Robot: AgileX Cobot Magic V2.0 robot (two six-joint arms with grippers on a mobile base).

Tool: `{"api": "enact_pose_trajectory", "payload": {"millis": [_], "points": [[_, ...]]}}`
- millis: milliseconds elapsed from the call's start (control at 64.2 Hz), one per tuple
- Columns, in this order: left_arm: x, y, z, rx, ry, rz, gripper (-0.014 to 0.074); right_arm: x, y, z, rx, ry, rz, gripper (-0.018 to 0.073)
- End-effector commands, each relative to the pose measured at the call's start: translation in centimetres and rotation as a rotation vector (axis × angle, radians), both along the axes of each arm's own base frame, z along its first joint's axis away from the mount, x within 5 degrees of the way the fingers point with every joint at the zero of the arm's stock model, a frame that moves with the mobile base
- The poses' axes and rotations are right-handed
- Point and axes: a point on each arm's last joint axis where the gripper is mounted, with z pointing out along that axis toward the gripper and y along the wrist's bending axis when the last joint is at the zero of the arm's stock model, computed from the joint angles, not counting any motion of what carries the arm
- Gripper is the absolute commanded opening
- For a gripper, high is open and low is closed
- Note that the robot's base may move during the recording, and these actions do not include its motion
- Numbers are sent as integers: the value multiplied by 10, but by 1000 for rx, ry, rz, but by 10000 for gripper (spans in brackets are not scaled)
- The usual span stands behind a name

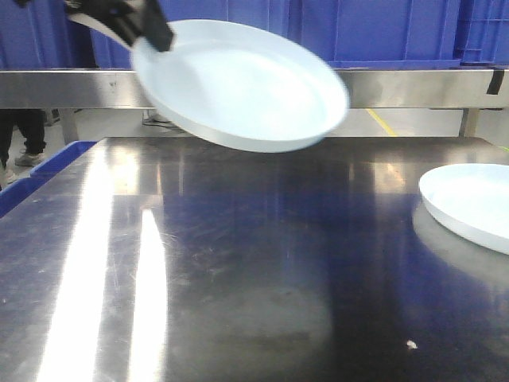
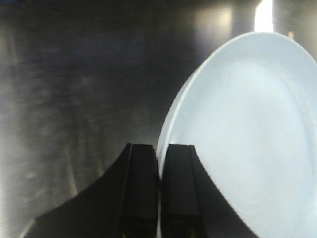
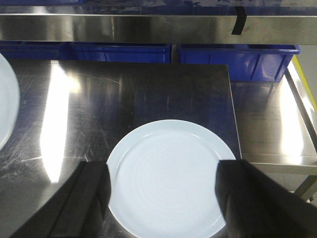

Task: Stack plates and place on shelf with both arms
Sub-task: 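Grasp the plate rim with the left gripper and lift it, then carry the plate toward the table center and lower it down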

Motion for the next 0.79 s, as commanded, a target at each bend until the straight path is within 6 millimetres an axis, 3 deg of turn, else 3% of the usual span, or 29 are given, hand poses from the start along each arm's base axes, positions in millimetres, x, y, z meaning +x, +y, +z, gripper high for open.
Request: {"api": "enact_pose_trajectory", "payload": {"millis": [0,280,514,779], "points": [[-5,-18,21,-84,-97,-34,100,2,1,19,-9,-109,9,557],[1,-50,-10,-74,-69,-85,100,2,1,19,-9,-109,9,557],[13,-57,-36,-41,-22,-81,100,2,0,19,-9,-108,8,557],[19,-62,-52,-24,2,-79,100,2,0,19,-9,-108,8,557]]}}
